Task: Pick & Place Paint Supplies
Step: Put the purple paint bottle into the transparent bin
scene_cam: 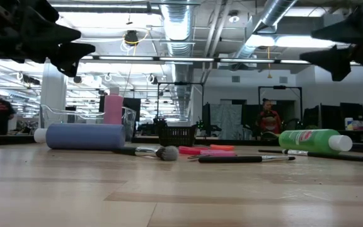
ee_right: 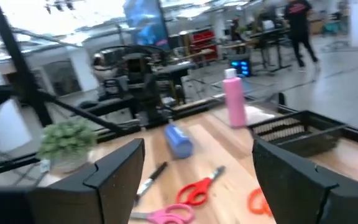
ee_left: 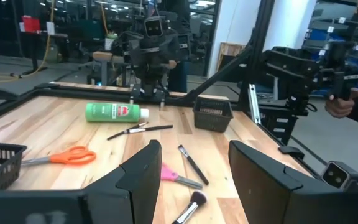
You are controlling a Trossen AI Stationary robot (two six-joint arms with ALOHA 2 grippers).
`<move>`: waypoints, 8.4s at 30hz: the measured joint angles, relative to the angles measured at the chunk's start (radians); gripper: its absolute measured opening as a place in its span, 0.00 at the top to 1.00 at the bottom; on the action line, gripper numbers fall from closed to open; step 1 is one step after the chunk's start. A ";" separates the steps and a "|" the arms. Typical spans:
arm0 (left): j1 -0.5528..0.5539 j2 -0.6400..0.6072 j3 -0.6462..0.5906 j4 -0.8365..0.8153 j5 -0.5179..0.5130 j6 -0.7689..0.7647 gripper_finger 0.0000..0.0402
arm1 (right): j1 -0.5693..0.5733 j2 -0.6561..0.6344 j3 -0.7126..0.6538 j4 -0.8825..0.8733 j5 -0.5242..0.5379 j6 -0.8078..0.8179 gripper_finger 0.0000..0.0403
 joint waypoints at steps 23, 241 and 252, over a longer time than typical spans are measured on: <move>0.000 0.000 0.000 0.002 -0.068 0.006 0.30 | -0.194 0.832 0.255 0.223 -0.161 0.078 0.10; -0.007 1.114 1.137 -1.513 -0.350 -0.056 0.66 | -0.356 1.438 0.571 0.541 -0.397 -0.123 0.77; -0.007 1.223 1.281 -1.471 -0.393 0.076 0.66 | -0.386 1.438 0.571 0.510 -0.402 -0.092 0.99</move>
